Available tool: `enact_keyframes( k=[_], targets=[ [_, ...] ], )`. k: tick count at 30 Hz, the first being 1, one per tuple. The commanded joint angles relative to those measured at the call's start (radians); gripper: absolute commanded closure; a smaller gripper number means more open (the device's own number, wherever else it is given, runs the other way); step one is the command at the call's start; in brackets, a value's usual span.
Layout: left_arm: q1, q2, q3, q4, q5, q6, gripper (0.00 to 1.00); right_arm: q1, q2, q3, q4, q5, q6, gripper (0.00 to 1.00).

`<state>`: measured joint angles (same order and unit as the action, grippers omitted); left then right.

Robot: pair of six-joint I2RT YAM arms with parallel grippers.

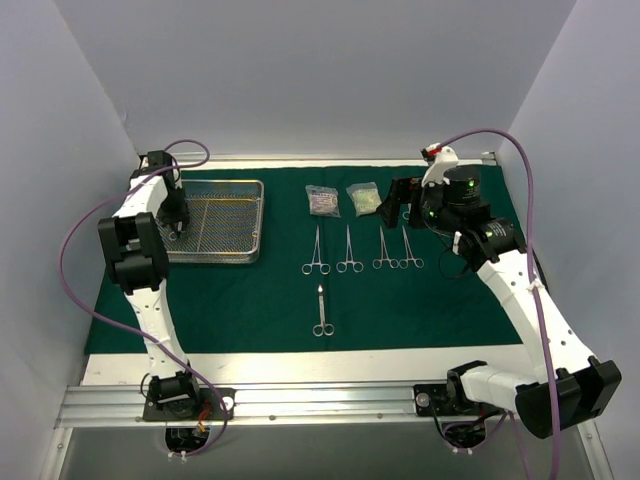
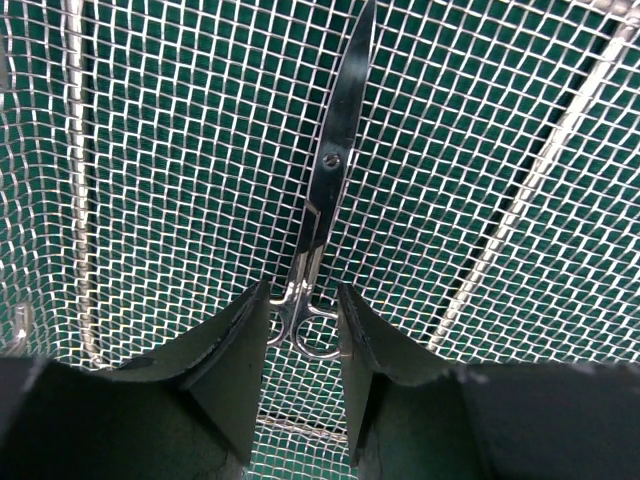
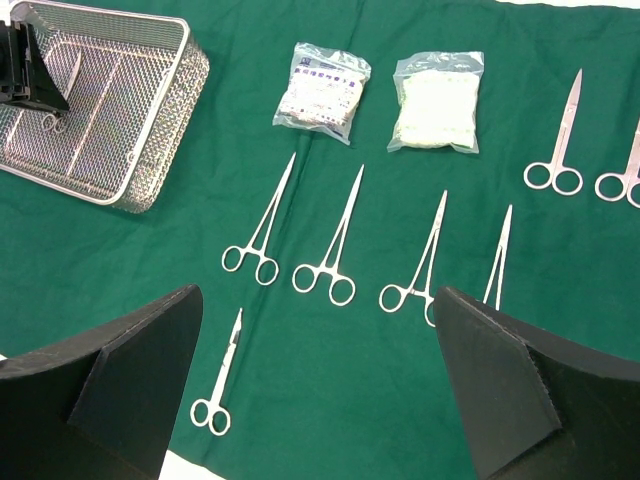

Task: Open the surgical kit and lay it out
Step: Pick up the medical item from the container.

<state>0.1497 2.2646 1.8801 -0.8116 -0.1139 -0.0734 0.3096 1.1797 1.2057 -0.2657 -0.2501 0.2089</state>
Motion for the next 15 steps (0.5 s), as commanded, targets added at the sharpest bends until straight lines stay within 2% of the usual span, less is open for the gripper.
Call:
enact_keyframes(
  k=[1,15],
  targets=[
    [-0.004,-0.069,0.031,-0.001,-0.033,0.012,0.58,0.008,-0.032,-0.006,0.014,0.014,0.003,0.05],
    [0.007,0.058,0.154,-0.06,-0.004,0.038,0.59,0.01,-0.019,0.006,0.005,0.017,0.003,0.05]
  ],
)
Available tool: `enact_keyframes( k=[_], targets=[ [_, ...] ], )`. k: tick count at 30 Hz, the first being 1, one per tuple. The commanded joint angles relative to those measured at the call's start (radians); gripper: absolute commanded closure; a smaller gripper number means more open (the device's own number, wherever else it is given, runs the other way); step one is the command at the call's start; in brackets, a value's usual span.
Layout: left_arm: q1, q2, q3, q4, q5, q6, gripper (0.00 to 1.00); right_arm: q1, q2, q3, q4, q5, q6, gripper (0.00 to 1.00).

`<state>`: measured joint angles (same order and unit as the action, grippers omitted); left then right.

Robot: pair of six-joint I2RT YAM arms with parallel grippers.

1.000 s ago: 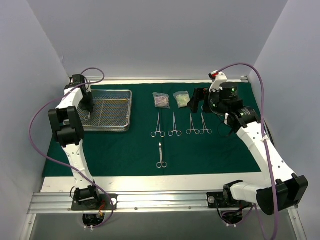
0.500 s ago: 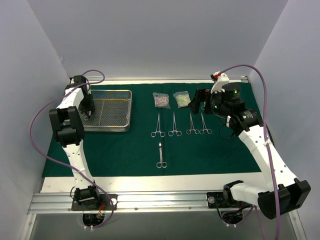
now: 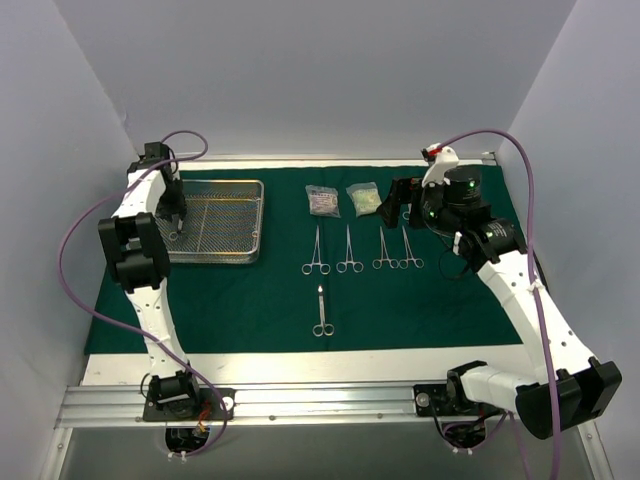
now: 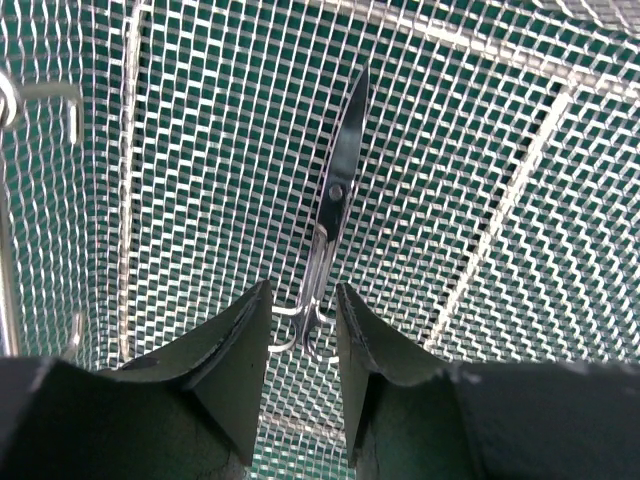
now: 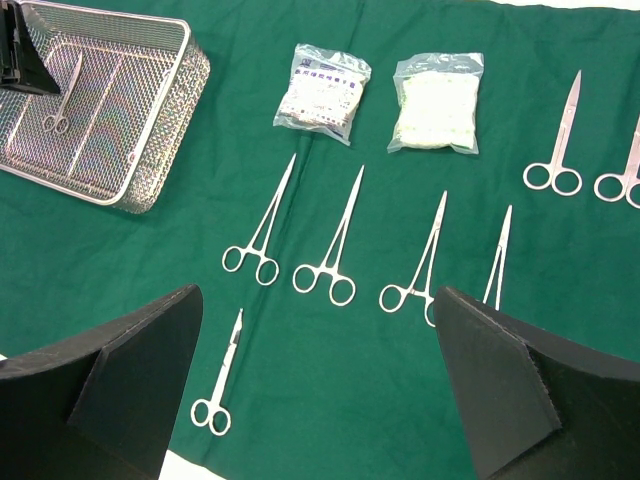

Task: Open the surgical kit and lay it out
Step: Pick up the medical item from the container.

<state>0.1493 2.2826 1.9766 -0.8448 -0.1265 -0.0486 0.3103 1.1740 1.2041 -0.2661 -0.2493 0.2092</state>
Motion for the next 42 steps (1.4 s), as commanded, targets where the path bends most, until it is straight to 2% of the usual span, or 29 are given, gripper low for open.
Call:
enact_keyframes(
  k=[1,14,18,23,35,42],
  targets=[
    [0.007,0.047,0.062,-0.033,0.014,0.015,0.6,0.009,-0.011,0.008,0.005,0.015,0.004,0.05],
    [0.004,0.089,0.045,-0.04,0.041,0.009,0.66,0.01,0.003,0.002,0.015,0.015,0.01,0.05],
    [0.003,0.101,0.048,-0.051,0.041,0.006,0.76,0.01,0.0,-0.001,0.015,0.016,0.009,0.05],
    [-0.004,0.081,0.053,-0.062,0.053,0.018,0.97,0.01,-0.007,-0.006,0.013,0.018,0.006,0.05],
    [-0.011,-0.075,0.047,-0.066,0.062,-0.026,0.98,0.012,-0.039,-0.006,0.004,0.018,-0.001,0.05],
    [-0.016,-0.17,0.004,-0.036,0.102,-0.108,0.98,0.012,-0.069,-0.008,-0.015,0.019,-0.001,0.05]
  ],
)
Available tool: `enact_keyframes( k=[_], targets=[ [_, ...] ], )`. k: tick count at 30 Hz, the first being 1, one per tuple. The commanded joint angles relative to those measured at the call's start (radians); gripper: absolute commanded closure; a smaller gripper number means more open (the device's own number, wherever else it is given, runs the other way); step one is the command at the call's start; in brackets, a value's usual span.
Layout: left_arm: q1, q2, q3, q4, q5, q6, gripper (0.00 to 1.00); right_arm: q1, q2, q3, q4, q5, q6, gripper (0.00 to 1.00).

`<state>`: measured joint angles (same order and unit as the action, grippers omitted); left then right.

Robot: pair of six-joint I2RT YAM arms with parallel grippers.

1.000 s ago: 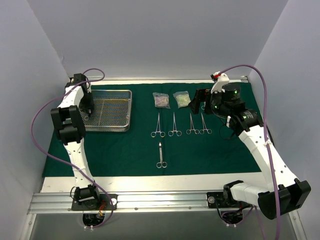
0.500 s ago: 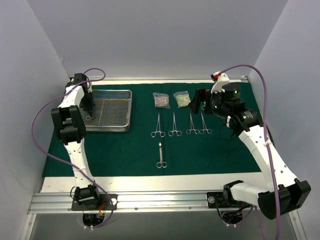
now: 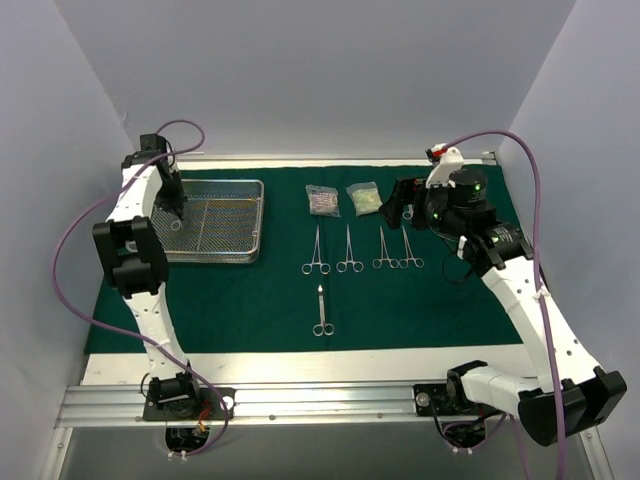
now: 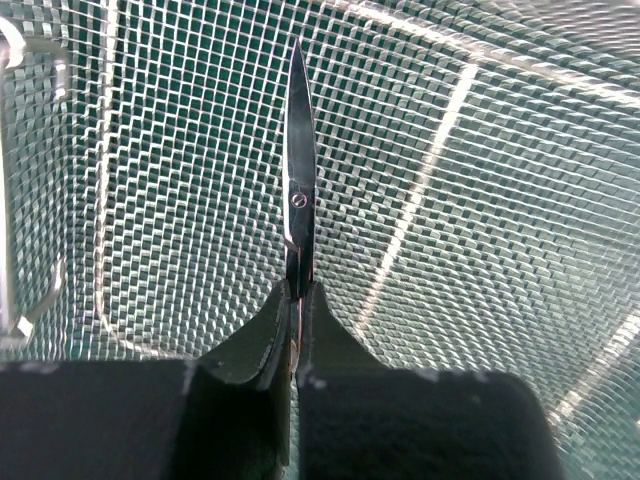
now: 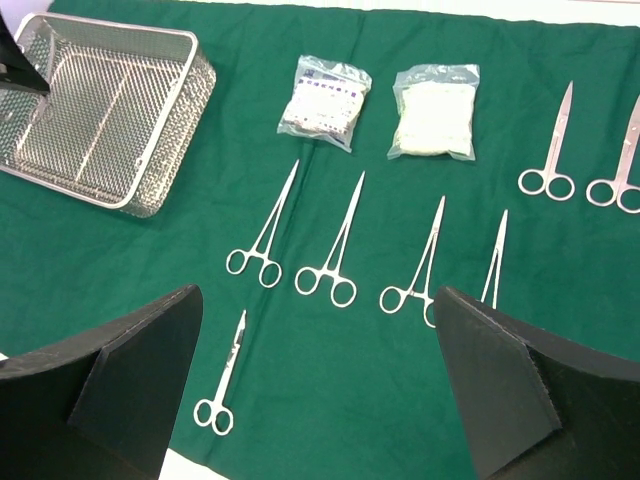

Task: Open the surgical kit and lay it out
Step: Pick up the medical item from the container, then place the medical item in the surgical kit.

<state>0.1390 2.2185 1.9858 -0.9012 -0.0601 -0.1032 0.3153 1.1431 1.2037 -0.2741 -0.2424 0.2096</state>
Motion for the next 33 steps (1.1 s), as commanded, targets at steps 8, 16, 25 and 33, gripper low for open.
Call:
enact_keyframes(
  k=[8,16,25,33],
  targets=[
    [-0.094,-0.255,-0.074,-0.008,0.019,-0.153,0.98,0.008,-0.068,-0.003,-0.023,0.008,-0.01,0.05],
    [-0.331,-0.426,-0.2,-0.058,-0.064,-0.338,0.98,0.008,-0.091,0.008,-0.045,-0.005,-0.013,0.05],
    [-0.735,-0.536,-0.386,-0.03,-0.168,-0.651,0.98,0.01,-0.143,-0.009,-0.05,-0.009,-0.013,0.05],
    [-1.027,-0.424,-0.367,-0.054,-0.264,-0.921,0.98,0.01,-0.183,-0.044,-0.065,0.029,0.005,0.05]
  ],
)
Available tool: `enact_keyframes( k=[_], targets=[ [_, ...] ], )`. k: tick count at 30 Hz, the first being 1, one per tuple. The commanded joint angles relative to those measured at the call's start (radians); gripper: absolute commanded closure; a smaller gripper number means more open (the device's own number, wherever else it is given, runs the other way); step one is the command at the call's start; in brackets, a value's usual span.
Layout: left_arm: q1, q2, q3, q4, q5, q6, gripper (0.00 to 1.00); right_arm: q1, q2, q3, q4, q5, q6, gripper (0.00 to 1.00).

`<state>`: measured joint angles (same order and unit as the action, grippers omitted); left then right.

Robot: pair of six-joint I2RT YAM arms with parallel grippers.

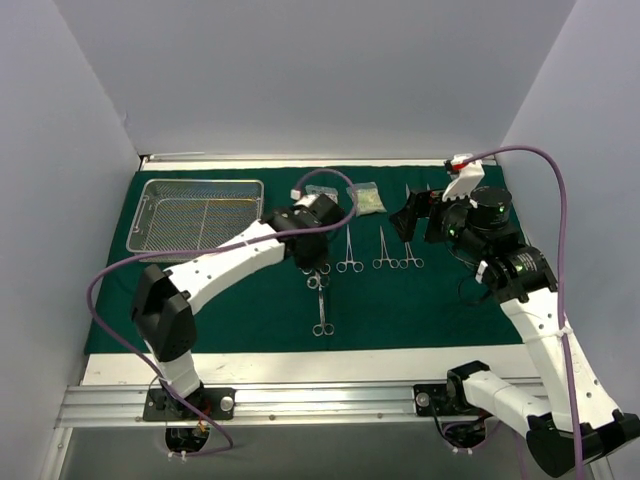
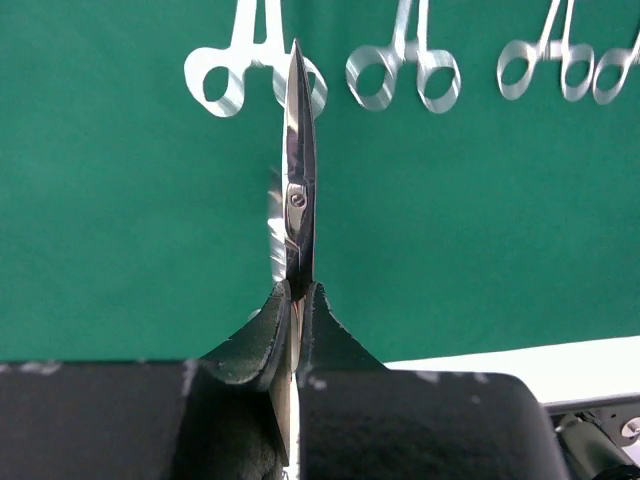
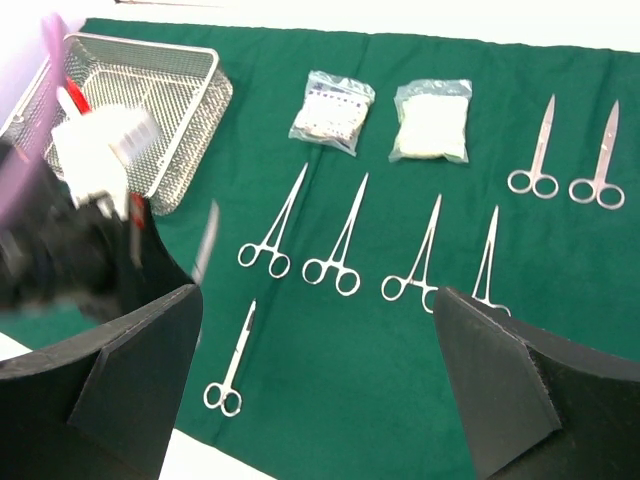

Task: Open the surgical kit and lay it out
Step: Place the medical item in the surgical kit.

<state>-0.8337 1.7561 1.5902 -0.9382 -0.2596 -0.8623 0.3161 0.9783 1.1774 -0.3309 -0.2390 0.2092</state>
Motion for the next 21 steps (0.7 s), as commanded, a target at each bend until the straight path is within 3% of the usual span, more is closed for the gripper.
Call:
enact_keyframes(
  k=[1,12,21],
  targets=[
    [-0.085,0.069,0.031,-0.025,-0.061,-0.188,0.98,0.009,-0.023,-0.024,-0.008,0.035,0.016,0.05],
    [-0.229,0.327,0.218,-0.16,-0.059,-0.317,0.98,0.005,-0.03,-0.045,-0.034,0.095,0.006,0.05],
    [-0.242,0.298,0.2,-0.159,-0.073,-0.331,0.95,0.001,-0.027,-0.068,-0.048,0.101,-0.002,0.05]
  ],
)
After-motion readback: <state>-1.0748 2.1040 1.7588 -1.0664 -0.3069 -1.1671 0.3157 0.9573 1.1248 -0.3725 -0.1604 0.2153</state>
